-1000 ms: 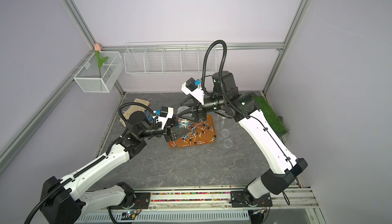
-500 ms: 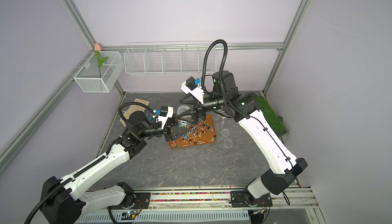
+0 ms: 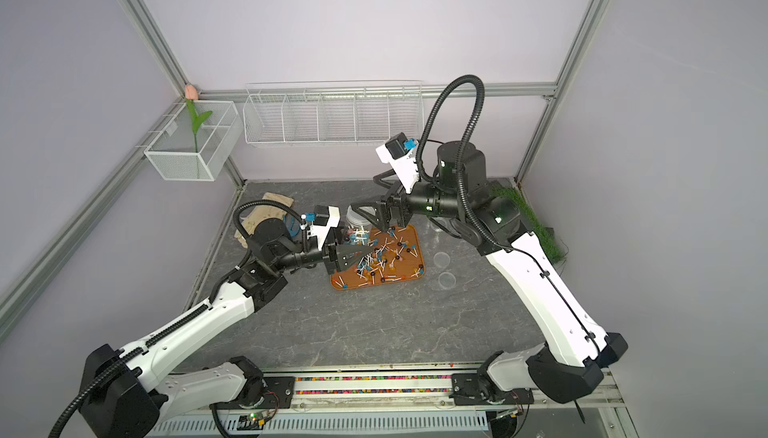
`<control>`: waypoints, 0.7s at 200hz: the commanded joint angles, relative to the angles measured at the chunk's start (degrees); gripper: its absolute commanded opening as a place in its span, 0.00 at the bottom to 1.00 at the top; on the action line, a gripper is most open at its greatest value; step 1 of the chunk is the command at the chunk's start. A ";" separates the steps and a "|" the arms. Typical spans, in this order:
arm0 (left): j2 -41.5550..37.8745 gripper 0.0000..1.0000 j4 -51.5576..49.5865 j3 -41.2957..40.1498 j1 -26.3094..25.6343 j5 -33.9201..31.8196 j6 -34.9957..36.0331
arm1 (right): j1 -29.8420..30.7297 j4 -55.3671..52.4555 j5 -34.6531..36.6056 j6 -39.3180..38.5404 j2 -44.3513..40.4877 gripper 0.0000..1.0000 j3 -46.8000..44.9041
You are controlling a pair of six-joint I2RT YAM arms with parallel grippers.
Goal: Pour the candies out of the jar
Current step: Unscrew the lid from the jar.
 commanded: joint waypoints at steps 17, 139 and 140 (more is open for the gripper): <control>0.64 0.54 2.31 -0.13 0.32 -1.98 0.88 | 3.78 -0.65 12.97 7.10 -1.14 1.00 -2.67; -0.06 0.54 2.19 -0.78 0.30 -2.85 0.86 | 6.51 1.53 10.75 8.89 3.05 0.80 -4.04; -0.06 0.54 2.19 -0.82 0.26 -2.86 0.84 | 6.53 1.47 10.73 8.87 3.06 0.80 -4.06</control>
